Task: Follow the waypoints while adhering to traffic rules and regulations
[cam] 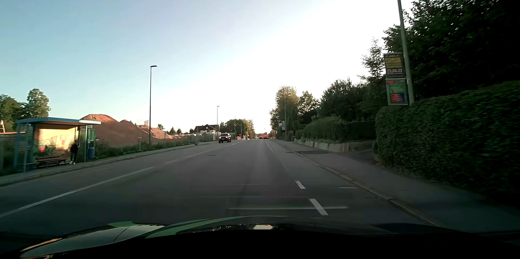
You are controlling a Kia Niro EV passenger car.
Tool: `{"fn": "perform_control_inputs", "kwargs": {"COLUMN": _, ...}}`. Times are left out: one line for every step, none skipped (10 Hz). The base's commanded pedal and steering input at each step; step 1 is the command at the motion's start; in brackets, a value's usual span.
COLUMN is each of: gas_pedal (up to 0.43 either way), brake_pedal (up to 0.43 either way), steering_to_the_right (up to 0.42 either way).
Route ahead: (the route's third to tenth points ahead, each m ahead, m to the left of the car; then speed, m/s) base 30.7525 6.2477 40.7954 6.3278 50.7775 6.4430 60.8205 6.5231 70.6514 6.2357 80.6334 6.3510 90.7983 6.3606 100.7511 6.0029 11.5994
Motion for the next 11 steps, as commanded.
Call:
{"fn": "perform_control_inputs", "kwargs": {"gas_pedal": 0.189, "brake_pedal": 0.000, "steering_to_the_right": 0.021}}
{"fn": "perform_control_inputs", "kwargs": {"gas_pedal": 0.197, "brake_pedal": 0.000, "steering_to_the_right": 0.020}}
{"fn": "perform_control_inputs", "kwargs": {"gas_pedal": 0.197, "brake_pedal": 0.000, "steering_to_the_right": 0.019}}
{"fn": "perform_control_inputs", "kwargs": {"gas_pedal": 0.197, "brake_pedal": 0.000, "steering_to_the_right": 0.015}}
{"fn": "perform_control_inputs", "kwargs": {"gas_pedal": 0.197, "brake_pedal": 0.000, "steering_to_the_right": 0.010}}
{"fn": "perform_control_inputs", "kwargs": {"gas_pedal": 0.197, "brake_pedal": 0.000, "steering_to_the_right": 0.005}}
{"fn": "perform_control_inputs", "kwargs": {"gas_pedal": 0.197, "brake_pedal": 0.000, "steering_to_the_right": 0.005}}
{"fn": "perform_control_inputs", "kwargs": {"gas_pedal": 0.197, "brake_pedal": 0.000, "steering_to_the_right": 0.005}}
{"fn": "perform_control_inputs", "kwargs": {"gas_pedal": 0.197, "brake_pedal": 0.000, "steering_to_the_right": 0.004}}
{"fn": "perform_control_inputs", "kwargs": {"gas_pedal": 0.197, "brake_pedal": 0.000, "steering_to_the_right": 0.001}}
{"fn": "perform_control_inputs", "kwargs": {"gas_pedal": 0.197, "brake_pedal": 0.000, "steering_to_the_right": 0.001}}
